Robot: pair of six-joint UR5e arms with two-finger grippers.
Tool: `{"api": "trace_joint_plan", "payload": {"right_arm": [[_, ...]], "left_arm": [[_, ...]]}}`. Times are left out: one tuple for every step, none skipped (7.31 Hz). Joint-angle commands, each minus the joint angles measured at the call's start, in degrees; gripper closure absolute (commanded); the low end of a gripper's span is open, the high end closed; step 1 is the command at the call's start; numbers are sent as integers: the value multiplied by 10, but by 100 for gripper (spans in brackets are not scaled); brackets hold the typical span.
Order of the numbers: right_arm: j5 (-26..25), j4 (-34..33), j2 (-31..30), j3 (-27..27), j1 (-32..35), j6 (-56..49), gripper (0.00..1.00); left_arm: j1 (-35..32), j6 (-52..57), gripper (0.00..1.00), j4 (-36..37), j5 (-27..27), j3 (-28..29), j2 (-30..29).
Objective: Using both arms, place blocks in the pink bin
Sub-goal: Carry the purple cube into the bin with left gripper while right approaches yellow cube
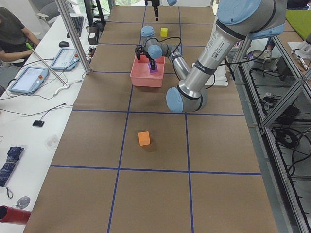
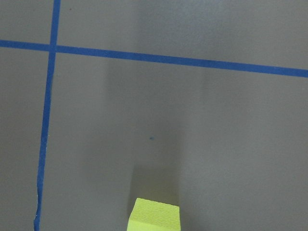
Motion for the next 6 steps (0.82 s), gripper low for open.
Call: {"api": "trace_joint_plan", "payload": {"right_arm": [[-4,89,-2,-35,-56,107,1],[-5,130,-3,-56,-59,199,1],[-13,146,-22,-48,-60,264,1],[-28,149,-28,-49,-65,272,1],[-31,149,-32,-47,-69,283,1],[-34,151,-44,-46,-75,283,1]], "left_arm": [[6,2,29,0,3,6,15],[6,2,19,0,3,6,14],[5,2,0,0,9,4,13],[5,2,0,0,17,4,10],[5,1,0,0,18,2,11],[5,1,0,0,18,2,12]]}}
